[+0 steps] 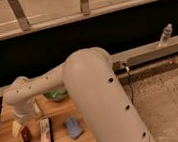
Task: Place the pepper in the ceramic bowl
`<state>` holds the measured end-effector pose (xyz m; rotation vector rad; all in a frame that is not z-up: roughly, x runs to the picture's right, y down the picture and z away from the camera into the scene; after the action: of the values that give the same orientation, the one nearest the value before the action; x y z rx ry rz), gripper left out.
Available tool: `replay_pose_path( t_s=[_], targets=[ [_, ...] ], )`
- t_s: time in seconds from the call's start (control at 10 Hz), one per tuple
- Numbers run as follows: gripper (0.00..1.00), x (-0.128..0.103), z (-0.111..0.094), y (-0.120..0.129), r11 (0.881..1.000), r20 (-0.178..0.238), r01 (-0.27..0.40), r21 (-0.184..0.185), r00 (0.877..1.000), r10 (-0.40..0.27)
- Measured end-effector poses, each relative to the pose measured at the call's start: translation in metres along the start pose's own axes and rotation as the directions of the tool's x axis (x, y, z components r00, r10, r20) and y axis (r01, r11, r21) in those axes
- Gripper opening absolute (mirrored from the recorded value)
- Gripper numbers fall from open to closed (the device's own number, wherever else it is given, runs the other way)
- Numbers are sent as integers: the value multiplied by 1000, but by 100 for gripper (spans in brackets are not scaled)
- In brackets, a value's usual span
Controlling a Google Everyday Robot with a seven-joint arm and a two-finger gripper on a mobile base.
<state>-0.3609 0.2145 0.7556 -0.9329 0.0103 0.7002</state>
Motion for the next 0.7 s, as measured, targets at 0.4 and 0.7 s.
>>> replay_pose_path(
  t_s=[0.4,0.7],
  targets=[
    [80,0,1,1,1000,1,3,-4,1000,-3],
    [80,-9,6,27,998,-17,58,6,998,-57]
  ],
)
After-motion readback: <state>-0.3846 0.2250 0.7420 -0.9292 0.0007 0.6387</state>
